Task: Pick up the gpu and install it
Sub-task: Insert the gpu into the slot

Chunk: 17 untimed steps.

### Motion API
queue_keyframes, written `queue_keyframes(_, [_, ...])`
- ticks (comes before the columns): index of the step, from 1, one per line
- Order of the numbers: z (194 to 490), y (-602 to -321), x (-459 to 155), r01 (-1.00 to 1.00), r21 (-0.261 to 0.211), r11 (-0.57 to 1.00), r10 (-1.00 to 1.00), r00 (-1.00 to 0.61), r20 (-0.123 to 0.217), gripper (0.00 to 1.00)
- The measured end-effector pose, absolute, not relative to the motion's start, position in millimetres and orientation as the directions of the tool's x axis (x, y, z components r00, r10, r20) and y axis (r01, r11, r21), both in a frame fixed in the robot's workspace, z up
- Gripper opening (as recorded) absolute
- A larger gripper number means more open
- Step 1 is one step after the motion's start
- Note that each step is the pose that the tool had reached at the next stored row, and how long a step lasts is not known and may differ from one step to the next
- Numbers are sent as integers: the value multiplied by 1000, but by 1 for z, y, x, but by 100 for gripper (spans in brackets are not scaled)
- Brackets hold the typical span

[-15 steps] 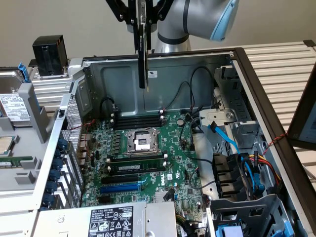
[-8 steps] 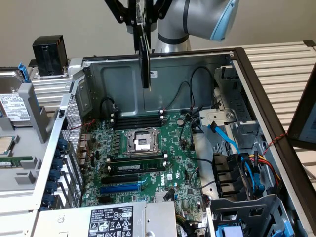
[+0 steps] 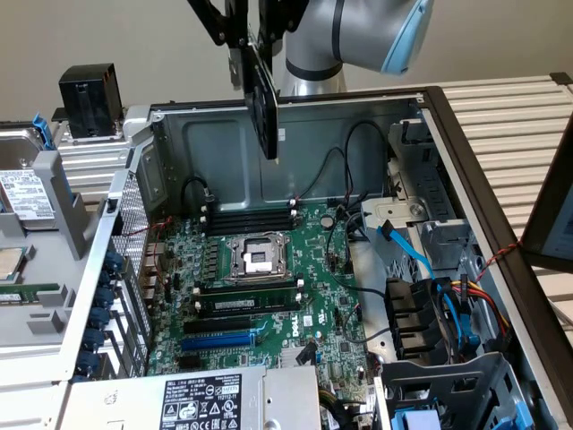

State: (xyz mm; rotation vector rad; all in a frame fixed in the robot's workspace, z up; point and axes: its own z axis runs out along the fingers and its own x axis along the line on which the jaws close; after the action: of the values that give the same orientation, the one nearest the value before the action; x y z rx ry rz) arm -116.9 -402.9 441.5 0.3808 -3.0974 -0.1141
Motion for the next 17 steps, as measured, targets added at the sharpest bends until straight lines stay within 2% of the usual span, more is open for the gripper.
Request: queue_keyframes(17, [441,-403,-117,-526,75,847,-528,-849,10,27])
